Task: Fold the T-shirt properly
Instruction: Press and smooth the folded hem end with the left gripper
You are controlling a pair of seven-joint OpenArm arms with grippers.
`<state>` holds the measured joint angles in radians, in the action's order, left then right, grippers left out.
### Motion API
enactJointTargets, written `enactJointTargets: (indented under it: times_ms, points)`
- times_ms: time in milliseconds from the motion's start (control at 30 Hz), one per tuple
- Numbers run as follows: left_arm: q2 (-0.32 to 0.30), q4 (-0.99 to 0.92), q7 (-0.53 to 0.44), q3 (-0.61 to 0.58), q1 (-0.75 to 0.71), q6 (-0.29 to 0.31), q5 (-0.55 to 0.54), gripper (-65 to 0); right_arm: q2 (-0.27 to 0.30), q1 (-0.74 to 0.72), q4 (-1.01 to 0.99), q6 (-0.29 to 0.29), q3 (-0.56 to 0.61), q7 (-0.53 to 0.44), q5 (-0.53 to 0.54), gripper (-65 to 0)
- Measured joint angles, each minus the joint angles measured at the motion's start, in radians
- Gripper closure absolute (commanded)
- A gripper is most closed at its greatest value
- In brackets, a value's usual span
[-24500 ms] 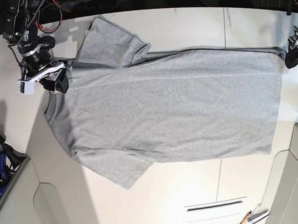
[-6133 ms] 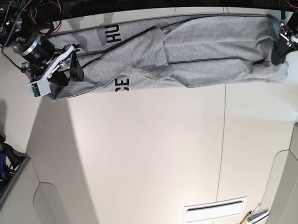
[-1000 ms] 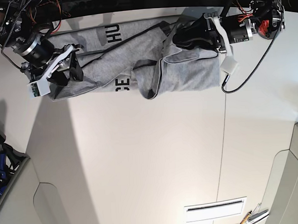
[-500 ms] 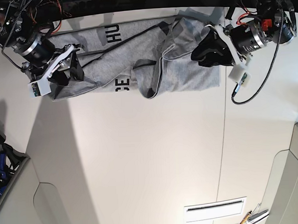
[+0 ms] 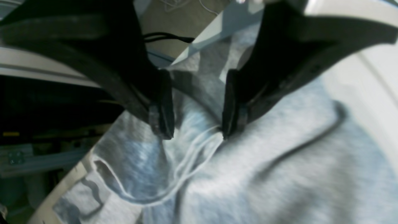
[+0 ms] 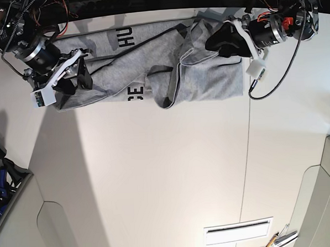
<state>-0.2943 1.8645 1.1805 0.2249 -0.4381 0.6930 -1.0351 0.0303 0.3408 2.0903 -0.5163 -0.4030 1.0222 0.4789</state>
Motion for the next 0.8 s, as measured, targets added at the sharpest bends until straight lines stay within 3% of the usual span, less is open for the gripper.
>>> enactJointTargets:
  times_ms: [33, 167, 233, 500, 600, 633, 733, 800]
  points:
    - [0.0, 0.0, 0.0, -0.011, 0.0, 0.0, -0.009, -27.2, 0.0, 0.0, 0.0, 0.0, 0.0, 0.0, 0.0, -28.2]
    - [0.002, 0.004, 0.014, -0.039, 0.001, 0.0, -0.144, -6.6, 0.0, 0.0, 0.0, 0.0, 0.0, 0.0, 0.0, -28.2]
    - [0.003, 0.016, 0.058, -0.04, 0.001, 0.0, -0.209, -1.0, 0.0, 0.0, 0.0, 0.0, 0.0, 0.0, 0.0, -28.2]
    - [0.003, 0.037, 0.072, -0.04, 0.003, 0.0, -0.25, -0.6, 0.0, 0.0, 0.0, 0.0, 0.0, 0.0, 0.0, -28.2]
    - [0.003, 0.037, 0.076, -0.04, 0.003, 0.0, -0.278, -1.5, 0.0, 0.0, 0.0, 0.0, 0.0, 0.0, 0.0, -28.2]
    - [0.003, 0.037, 0.084, -0.04, 0.003, 0.0, -0.295, -4.4, 0.0, 0.0, 0.0, 0.0, 0.0, 0.0, 0.0, -28.2]
    - [0.003, 0.037, 0.144, -0.04, 0.003, 0.0, -0.402, -23.3, 0.0, 0.0, 0.0, 0.0, 0.0, 0.0, 0.0, -28.2]
    - [0.003, 0.038, 0.147, -0.04, 0.003, 0.0, -0.421, -29.0, 0.0, 0.0, 0.0, 0.0, 0.0, 0.0, 0.0, -28.2]
